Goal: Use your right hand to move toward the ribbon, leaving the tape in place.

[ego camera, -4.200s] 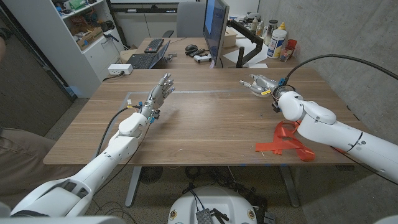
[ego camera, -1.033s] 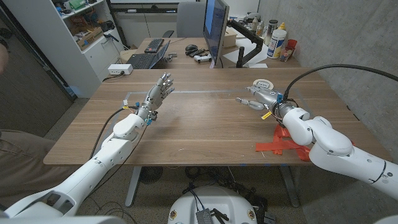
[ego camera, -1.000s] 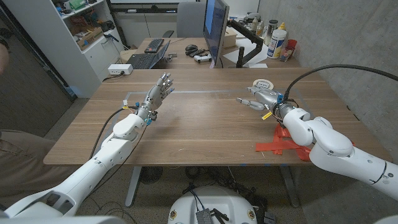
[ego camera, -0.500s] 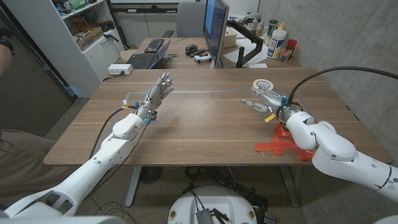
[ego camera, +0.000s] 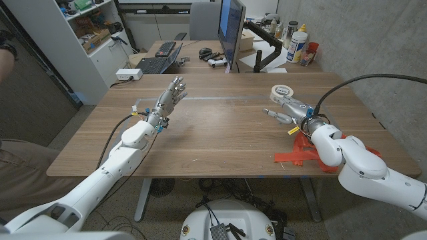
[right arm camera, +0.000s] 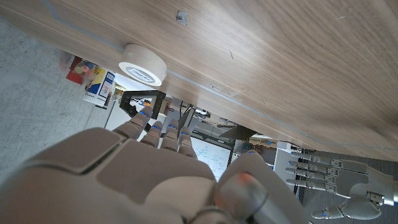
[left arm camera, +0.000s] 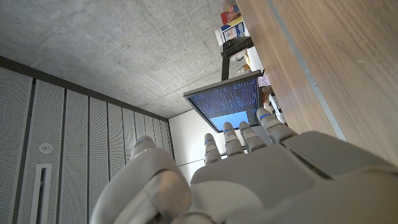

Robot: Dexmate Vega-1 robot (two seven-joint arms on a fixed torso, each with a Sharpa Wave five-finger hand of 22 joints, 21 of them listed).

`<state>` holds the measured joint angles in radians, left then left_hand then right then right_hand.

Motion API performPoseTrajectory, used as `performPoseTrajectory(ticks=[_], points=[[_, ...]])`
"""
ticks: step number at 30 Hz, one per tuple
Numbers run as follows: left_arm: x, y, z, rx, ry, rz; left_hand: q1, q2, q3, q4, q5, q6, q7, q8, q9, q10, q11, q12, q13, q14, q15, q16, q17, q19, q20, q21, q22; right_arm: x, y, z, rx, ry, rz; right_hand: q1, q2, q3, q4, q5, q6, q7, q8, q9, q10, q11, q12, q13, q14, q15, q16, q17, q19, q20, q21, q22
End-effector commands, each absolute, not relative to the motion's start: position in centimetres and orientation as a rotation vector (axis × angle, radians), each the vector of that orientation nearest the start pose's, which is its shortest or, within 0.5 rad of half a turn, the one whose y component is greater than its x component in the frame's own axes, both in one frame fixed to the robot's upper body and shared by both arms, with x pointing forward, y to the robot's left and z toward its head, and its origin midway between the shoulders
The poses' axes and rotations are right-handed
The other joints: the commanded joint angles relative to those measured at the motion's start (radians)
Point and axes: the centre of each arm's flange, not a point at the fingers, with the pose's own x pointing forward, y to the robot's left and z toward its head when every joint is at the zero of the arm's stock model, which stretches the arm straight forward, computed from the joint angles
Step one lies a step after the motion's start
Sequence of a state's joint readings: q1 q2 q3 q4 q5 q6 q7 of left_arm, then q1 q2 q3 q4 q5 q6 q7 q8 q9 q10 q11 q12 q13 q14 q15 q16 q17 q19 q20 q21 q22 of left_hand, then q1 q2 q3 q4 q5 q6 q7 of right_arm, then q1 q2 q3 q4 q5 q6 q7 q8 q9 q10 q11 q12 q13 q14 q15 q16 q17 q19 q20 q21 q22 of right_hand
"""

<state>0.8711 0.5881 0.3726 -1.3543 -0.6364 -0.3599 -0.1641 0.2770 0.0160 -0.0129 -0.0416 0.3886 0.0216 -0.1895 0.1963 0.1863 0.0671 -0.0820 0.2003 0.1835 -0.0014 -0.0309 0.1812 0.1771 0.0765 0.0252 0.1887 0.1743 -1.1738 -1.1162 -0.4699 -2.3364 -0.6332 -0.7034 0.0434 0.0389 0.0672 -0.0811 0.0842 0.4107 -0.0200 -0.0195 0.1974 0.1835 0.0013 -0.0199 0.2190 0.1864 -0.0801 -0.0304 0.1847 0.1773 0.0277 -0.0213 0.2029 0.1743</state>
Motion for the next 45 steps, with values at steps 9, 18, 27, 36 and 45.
performPoseTrajectory(ticks=[9,18,27,36,45], points=[[62.9,29.2,-1.8,0.083,-0.666,-0.342,0.001,-0.001,-0.001,-0.010,0.004,0.010,0.001,0.004,0.003,0.005,-0.004,0.004,0.005,-0.004,-0.056,0.007,0.002,0.003,-0.018,0.005,0.002,47.4,-26.2,-4.0,-1.570,-0.351,-0.175,0.011,0.003,-0.006,-0.001,0.008,-0.010,-0.003,-0.005,0.003,-0.006,-0.009,-0.002,0.000,-0.011,-0.054,-0.003,0.001,0.003,0.002,-0.002,0.003],[63.1,29.1,-1.8,0.084,-0.665,-0.341,0.002,0.000,-0.001,-0.011,0.005,0.010,0.000,0.004,0.003,0.007,-0.003,0.005,0.005,-0.004,-0.056,0.006,0.002,0.003,-0.018,0.005,0.002,46.5,-26.9,-4.7,-1.558,-0.318,-0.203,0.013,0.004,-0.006,-0.002,0.011,-0.008,-0.004,-0.003,0.003,-0.007,-0.010,-0.002,0.000,-0.011,-0.053,-0.003,0.001,0.003,0.003,-0.003,0.004],[63.2,28.9,-2.1,0.067,-0.652,-0.347,0.003,0.000,-0.001,-0.013,0.005,0.010,0.000,0.003,0.003,0.008,-0.007,0.005,0.005,-0.004,-0.057,0.006,0.002,0.002,-0.019,0.005,0.002,46.1,-27.3,-5.3,-1.549,-0.292,-0.217,0.017,0.005,-0.006,-0.004,0.016,-0.005,-0.003,-0.002,0.003,-0.007,-0.017,-0.002,0.001,-0.008,-0.061,-0.002,0.001,0.013,-0.015,0.000,0.003],[63.1,29.0,-2.2,0.063,-0.647,-0.341,0.004,0.001,-0.001,-0.014,0.006,0.012,0.000,0.003,0.003,0.009,-0.006,0.005,0.005,-0.004,-0.058,0.006,0.002,0.002,-0.020,0.005,0.001,45.8,-27.9,-6.1,-1.523,-0.280,-0.240,0.020,0.006,-0.006,-0.005,0.019,-0.003,-0.005,-0.002,0.003,-0.007,-0.018,-0.003,0.001,-0.009,-0.061,-0.002,0.001,0.014,-0.009,-0.001,0.003],[63.0,29.1,-2.3,0.064,-0.646,-0.342,0.004,0.001,-0.001,-0.015,0.006,0.012,-0.002,0.003,0.003,0.009,-0.006,0.005,0.005,-0.004,-0.058,0.006,0.002,0.003,-0.019,0.005,0.001,45.8,-28.1,-6.5,-1.526,-0.272,-0.249,0.023,0.006,-0.006,-0.007,0.023,-0.001,-0.005,-0.001,0.004,-0.005,-0.018,-0.002,0.001,-0.005,-0.065,-0.001,0.001,0.017,-0.008,-0.001,0.003]])
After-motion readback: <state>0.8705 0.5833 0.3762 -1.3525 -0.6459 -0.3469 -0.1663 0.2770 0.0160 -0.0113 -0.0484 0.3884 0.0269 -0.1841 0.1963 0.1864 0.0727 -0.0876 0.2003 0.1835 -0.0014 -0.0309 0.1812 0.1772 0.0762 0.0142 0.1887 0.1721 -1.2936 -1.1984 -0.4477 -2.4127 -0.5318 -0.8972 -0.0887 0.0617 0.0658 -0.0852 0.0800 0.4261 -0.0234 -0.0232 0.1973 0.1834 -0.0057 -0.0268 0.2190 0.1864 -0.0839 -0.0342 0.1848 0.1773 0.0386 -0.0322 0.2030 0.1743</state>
